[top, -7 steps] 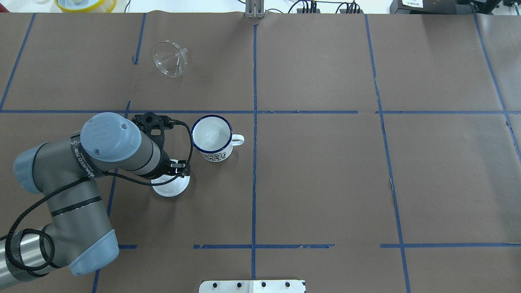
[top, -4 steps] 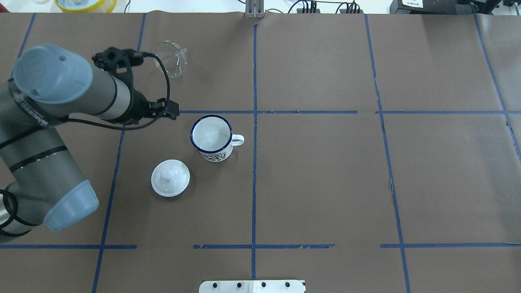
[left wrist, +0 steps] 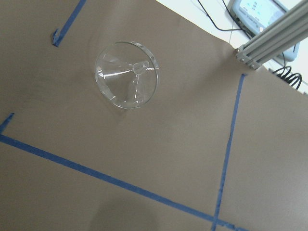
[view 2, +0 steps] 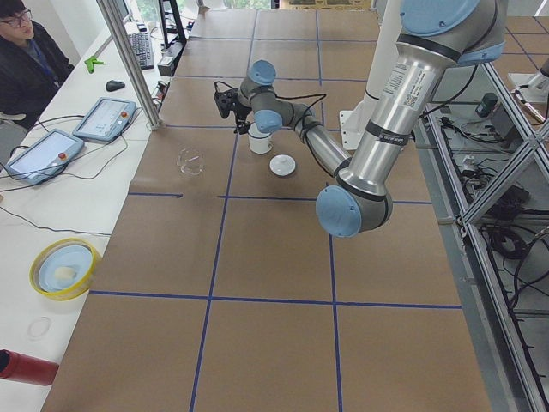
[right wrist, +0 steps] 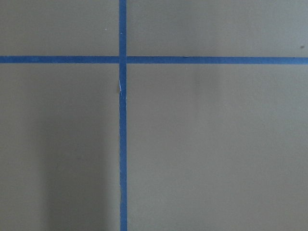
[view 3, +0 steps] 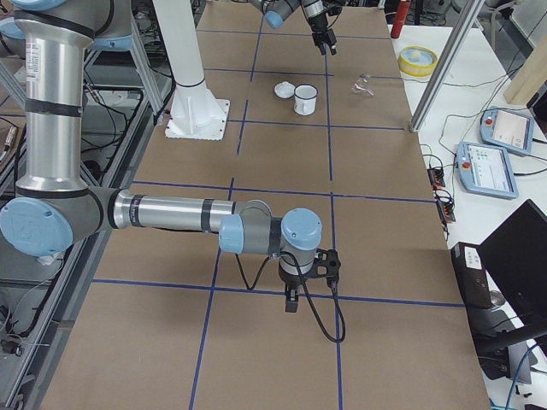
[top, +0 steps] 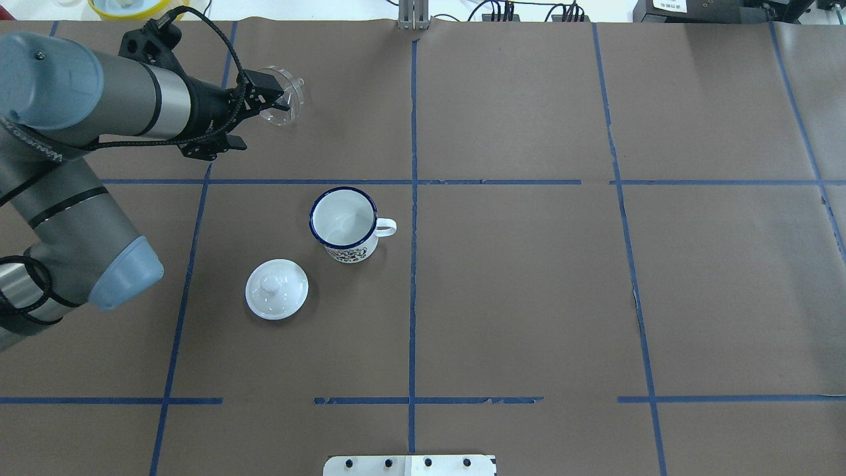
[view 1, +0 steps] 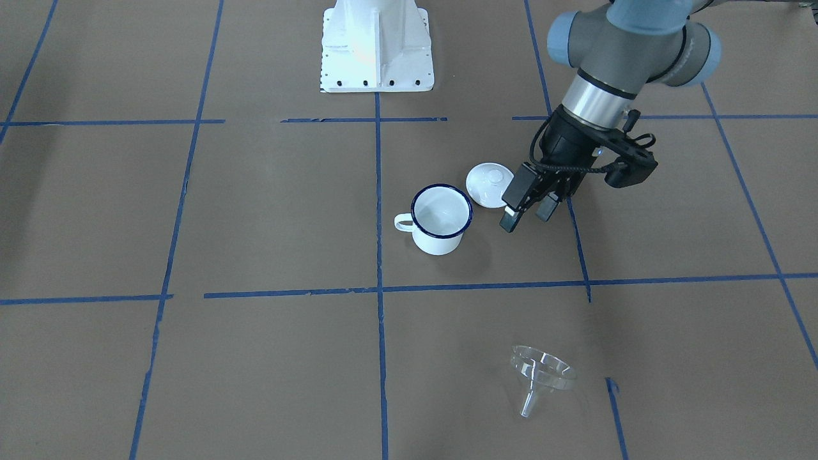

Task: Place funnel on cup
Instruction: 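Move the left gripper to the clear glass funnel, then grasp the glass funnel with the left gripper and lift it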

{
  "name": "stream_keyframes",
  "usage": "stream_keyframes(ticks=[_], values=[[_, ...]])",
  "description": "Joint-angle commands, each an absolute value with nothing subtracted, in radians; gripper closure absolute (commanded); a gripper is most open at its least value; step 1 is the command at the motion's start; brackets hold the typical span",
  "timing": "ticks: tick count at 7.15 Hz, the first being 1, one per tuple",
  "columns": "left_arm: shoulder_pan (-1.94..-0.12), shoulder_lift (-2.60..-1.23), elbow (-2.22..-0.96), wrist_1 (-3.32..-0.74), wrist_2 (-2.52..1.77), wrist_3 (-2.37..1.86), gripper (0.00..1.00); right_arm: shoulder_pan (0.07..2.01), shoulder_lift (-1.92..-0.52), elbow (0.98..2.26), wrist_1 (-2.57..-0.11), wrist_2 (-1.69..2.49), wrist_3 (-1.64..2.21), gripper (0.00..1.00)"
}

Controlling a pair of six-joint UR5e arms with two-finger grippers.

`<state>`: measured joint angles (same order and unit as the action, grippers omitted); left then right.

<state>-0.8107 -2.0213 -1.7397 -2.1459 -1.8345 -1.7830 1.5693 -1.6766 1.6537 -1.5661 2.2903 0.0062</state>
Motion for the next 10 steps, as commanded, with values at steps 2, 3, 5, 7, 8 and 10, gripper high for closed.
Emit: stream_keyframes(ticks=[2, 3, 5, 7, 8, 10], values=[[-0.813, -2.131, -1.391, -2.448, -1.691, -2.02, 0.1, 1.569, -1.677, 1.654, -1.566, 2.29, 0.006, 0.0], [-0.821, -2.137, -1.341, -2.45, -1.657, -2.04, 0.18, 1.569, -1.677, 1.654, -1.566, 2.29, 0.006, 0.0], [-0.844, -2.18, -1.185, -2.543, -1.641, -2.063, 0.28, 1.569, -1.677, 1.654, -1.566, 2.29, 0.006, 0.0], [-0.848, -2.221, -1.103, -2.597, -1.641, -2.083, 0.33, 1.569, -1.677, 1.654, -1.566, 2.29, 0.006, 0.0], [-0.851, -2.233, -1.089, -2.599, -1.64, -2.085, 0.38, 1.569, -1.677, 1.654, -1.566, 2.29, 0.006, 0.0], [-0.854, -2.256, -1.059, -2.62, -1.632, -2.114, 0.48, 1.569, -1.677, 1.654, -1.566, 2.29, 0.006, 0.0]])
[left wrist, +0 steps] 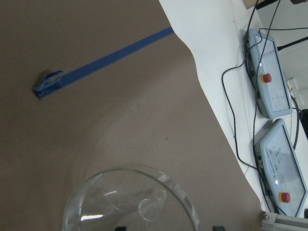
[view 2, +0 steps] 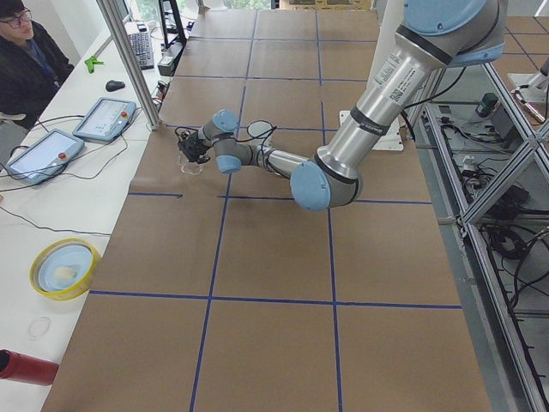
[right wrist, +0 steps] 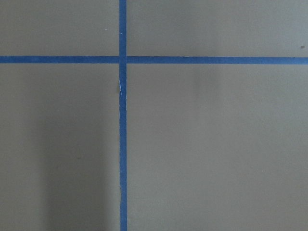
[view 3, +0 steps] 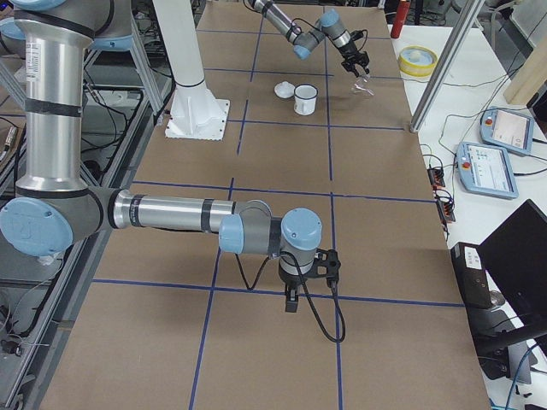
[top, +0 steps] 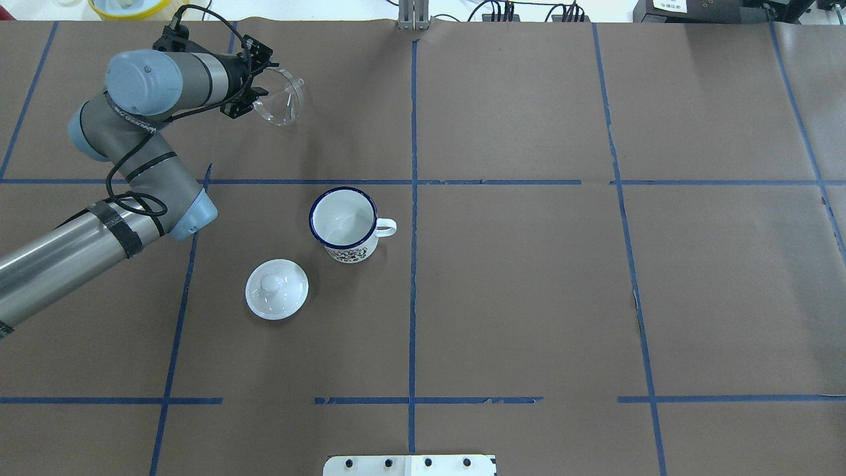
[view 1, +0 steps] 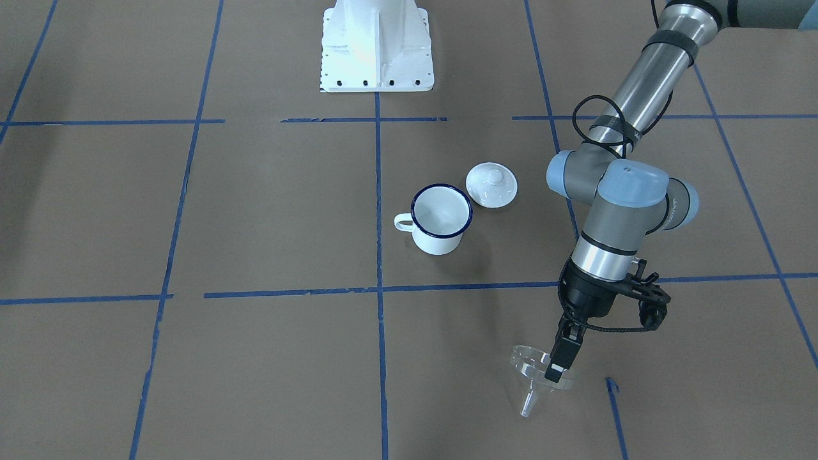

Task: Place funnel on cup
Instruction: 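Grasp the glass funnel with the left gripper and lift it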

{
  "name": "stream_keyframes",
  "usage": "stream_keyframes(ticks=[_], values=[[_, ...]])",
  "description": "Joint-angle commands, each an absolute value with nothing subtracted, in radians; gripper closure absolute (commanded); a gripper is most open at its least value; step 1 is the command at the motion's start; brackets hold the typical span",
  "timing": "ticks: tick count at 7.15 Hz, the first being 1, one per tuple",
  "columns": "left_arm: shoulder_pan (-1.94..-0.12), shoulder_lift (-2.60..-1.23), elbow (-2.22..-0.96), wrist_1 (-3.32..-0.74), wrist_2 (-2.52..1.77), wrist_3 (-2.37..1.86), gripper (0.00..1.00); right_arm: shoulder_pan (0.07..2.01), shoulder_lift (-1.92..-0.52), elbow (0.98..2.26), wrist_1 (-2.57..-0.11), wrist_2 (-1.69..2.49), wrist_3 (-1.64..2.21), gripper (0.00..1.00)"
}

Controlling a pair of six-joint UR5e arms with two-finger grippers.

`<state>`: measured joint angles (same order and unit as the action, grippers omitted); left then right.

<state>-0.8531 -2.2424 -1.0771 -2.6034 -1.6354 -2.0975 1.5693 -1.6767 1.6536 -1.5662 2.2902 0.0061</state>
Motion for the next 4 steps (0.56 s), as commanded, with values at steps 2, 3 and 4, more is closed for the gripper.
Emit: stream_keyframes(ticks=[2, 3, 4], values=[[-0.854, -2.264, -1.052, -2.625, -1.62, -2.117, 0.57, 1.569, -1.677, 1.654, -1.566, 2.29, 0.006, 0.0], [-0.854, -2.266, -1.052, -2.625, -1.618, -2.117, 0.6, 1.569, -1.677, 1.654, -1.566, 2.29, 0.006, 0.0], [-0.854, -2.266, -1.052, -2.625, -1.618, -2.118, 0.68, 1.569, -1.677, 1.654, -1.566, 2.29, 0.006, 0.0]])
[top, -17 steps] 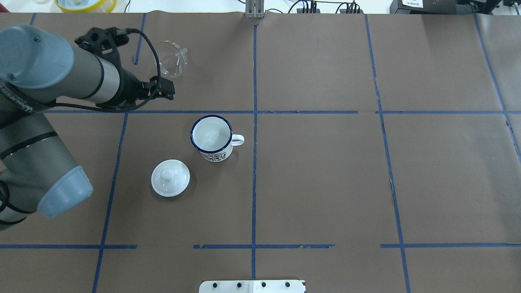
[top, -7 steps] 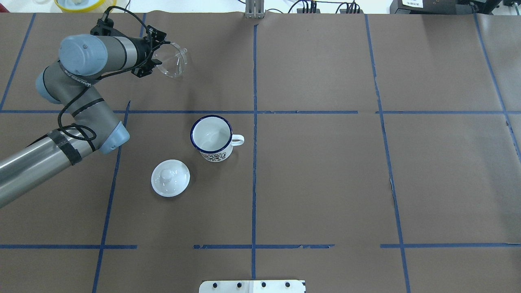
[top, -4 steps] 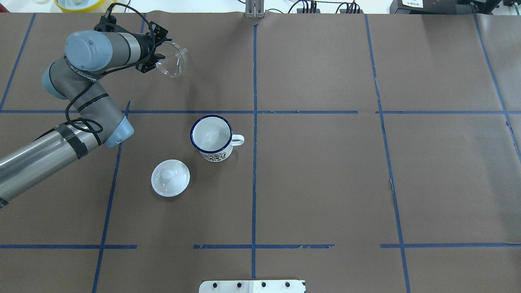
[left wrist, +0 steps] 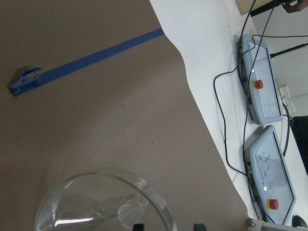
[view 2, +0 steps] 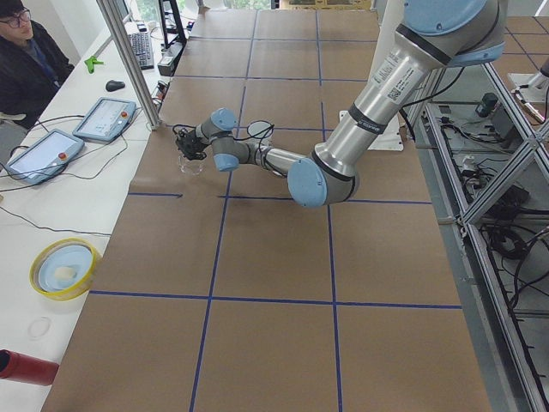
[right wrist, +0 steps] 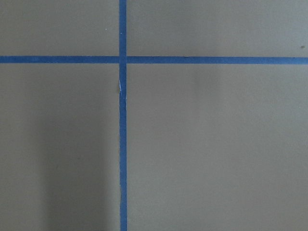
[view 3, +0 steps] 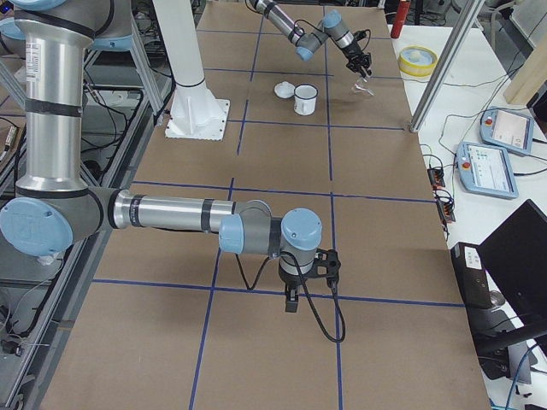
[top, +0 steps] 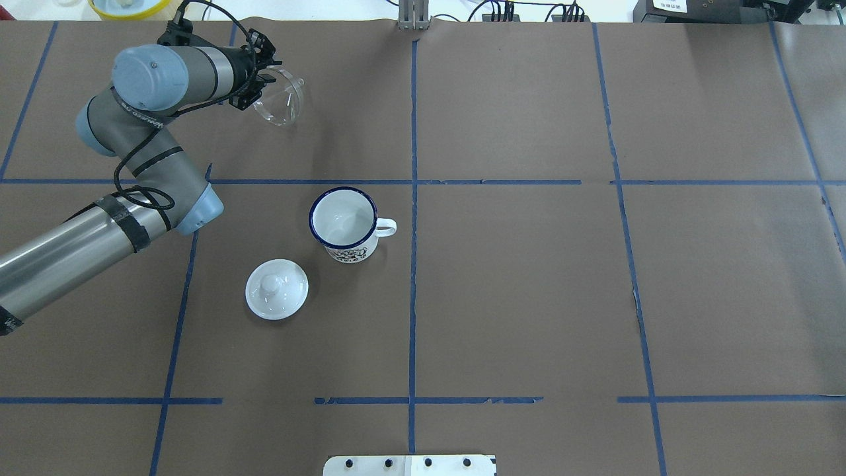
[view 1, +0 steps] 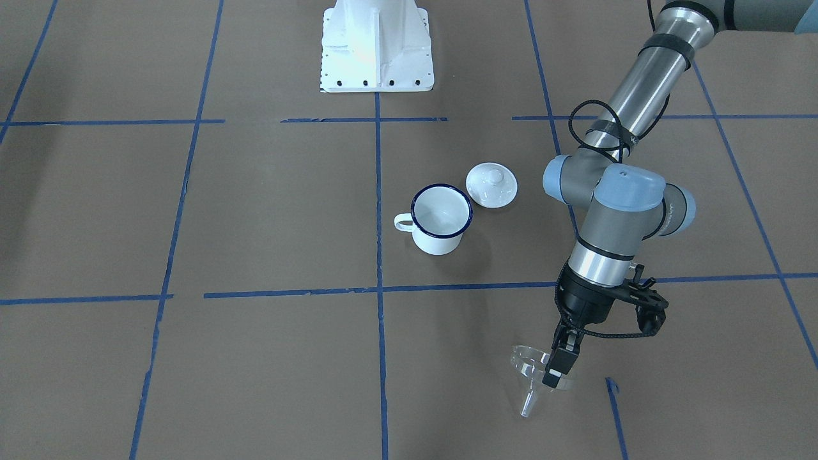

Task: Place funnel on cup
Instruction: 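Grasp the glass funnel with the left gripper and lift it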

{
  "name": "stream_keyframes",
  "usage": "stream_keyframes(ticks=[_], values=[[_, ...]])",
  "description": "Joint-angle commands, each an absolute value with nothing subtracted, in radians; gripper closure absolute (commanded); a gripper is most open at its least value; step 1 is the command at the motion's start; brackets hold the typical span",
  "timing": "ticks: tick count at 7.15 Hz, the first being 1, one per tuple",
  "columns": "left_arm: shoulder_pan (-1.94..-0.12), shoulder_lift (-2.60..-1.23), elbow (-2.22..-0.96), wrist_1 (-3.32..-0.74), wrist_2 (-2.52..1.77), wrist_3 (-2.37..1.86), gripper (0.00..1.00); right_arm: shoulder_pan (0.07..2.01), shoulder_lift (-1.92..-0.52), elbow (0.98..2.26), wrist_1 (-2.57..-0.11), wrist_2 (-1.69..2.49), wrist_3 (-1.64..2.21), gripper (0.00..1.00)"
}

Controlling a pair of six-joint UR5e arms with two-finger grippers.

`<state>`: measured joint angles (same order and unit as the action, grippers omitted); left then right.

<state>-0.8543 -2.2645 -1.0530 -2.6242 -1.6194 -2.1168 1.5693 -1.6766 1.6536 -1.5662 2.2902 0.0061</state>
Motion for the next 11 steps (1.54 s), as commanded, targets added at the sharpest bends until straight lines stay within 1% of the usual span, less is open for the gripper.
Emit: stream_keyframes(ticks=[1, 2, 4, 5, 6, 8, 9, 10, 11], values=[[-0.854, -2.267, -1.052, -2.625, -1.618, -2.125, 0.92, 1.569, -1.677, 1.654, -1.566, 2.29, 0.006, 0.0], [-0.853, -2.267, -1.052, -2.625, -1.618, -2.123, 1.0, 1.569, -1.677, 1.654, -1.566, 2.29, 0.006, 0.0], [-0.856, -2.273, -1.068, -2.623, -1.62, -2.115, 1.0, 1.569, -1.677, 1.654, -1.566, 2.29, 0.006, 0.0], [-0.876, -2.273, -1.125, -2.619, -1.632, -2.105, 1.0, 1.569, -1.677, 1.654, -1.566, 2.29, 0.006, 0.0], [-0.903, -2.273, -1.212, -2.564, -1.688, -2.094, 1.0, 1.569, -1.677, 1.654, -1.566, 2.29, 0.006, 0.0], [-0.937, -2.279, -1.464, -2.232, -1.842, -2.002, 1.0, 1.569, -1.677, 1.654, -1.566, 2.29, 0.006, 0.0], [-0.937, -2.308, -1.568, -2.03, -1.88, -1.908, 1.0, 1.569, -1.677, 1.654, -1.566, 2.29, 0.006, 0.0], [-0.934, -2.347, -1.674, -1.776, -1.911, -1.791, 1.0, 1.569, -1.677, 1.654, -1.566, 2.29, 0.006, 0.0], [-0.934, -2.417, -1.73, -1.542, -1.931, -1.685, 1.0, 1.569, -1.677, 1.654, -1.566, 2.29, 0.006, 0.0]])
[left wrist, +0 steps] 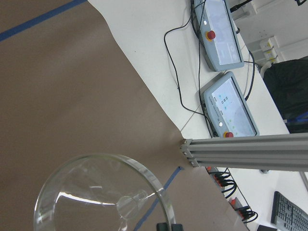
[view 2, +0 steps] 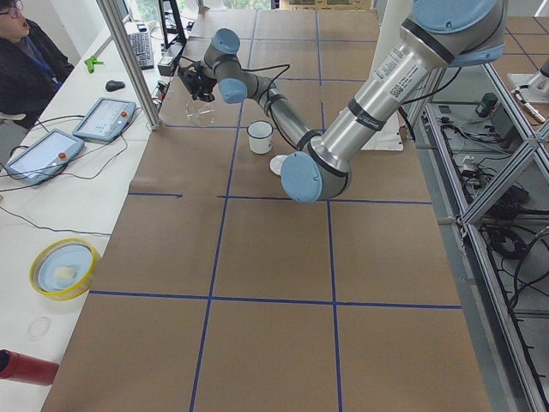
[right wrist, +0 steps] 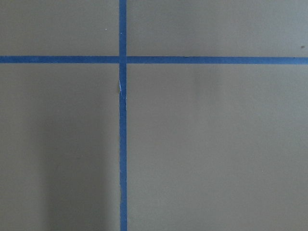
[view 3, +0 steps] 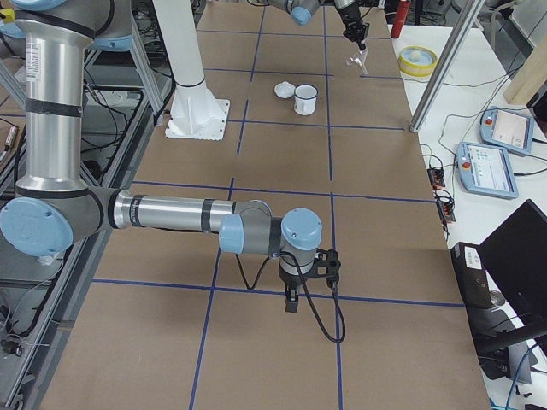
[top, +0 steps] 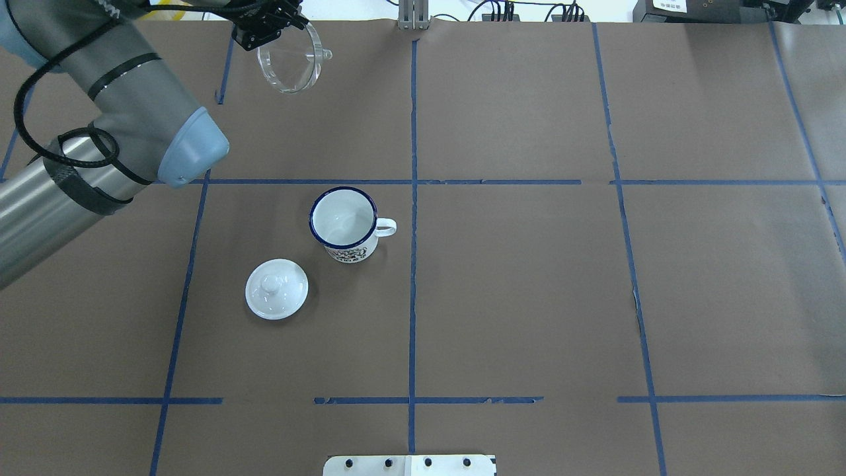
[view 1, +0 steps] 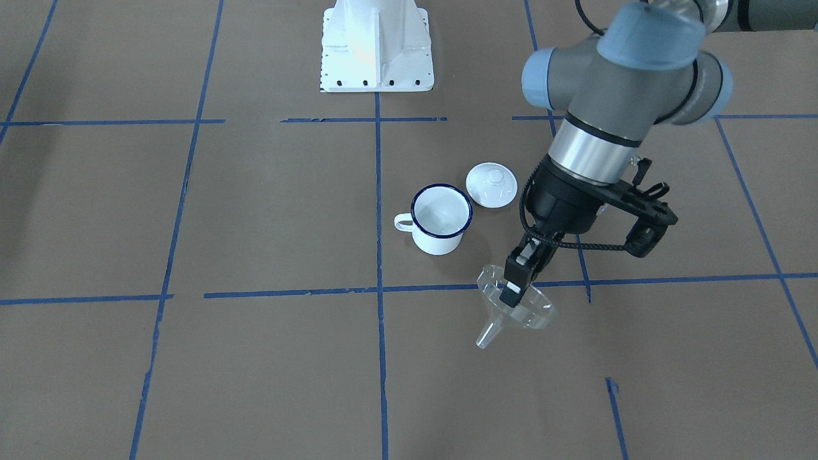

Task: Place funnel on cup
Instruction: 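Carry the funnel over the mug opening with the left gripper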

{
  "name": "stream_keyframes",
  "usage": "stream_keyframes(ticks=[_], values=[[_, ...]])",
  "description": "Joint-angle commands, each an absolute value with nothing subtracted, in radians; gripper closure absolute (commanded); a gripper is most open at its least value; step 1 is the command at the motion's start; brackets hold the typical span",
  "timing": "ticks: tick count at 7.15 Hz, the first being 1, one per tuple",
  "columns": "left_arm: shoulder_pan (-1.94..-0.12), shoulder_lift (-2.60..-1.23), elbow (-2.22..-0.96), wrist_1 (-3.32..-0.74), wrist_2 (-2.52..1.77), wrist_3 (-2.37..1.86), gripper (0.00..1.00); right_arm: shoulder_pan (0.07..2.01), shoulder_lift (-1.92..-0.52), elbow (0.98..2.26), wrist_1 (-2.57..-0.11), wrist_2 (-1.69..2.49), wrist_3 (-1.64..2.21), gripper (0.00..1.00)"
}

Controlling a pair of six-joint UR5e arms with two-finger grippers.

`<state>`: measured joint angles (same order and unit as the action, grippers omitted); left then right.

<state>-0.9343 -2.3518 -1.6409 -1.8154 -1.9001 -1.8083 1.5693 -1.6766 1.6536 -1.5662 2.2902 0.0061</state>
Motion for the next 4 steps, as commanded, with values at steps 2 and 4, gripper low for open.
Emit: stream_keyframes(ticks=[2, 4], values=[[-0.895, -2.581, -1.73, -1.158, -1.948, -1.573, 1.0, 1.569, -1.677, 1.654, -1.566, 2.29, 0.006, 0.0], [-0.794, -2.66, -1.645, -0.976, -1.944, -1.435, 1.0, 1.569, -1.677, 1.654, -1.566, 2.29, 0.006, 0.0]])
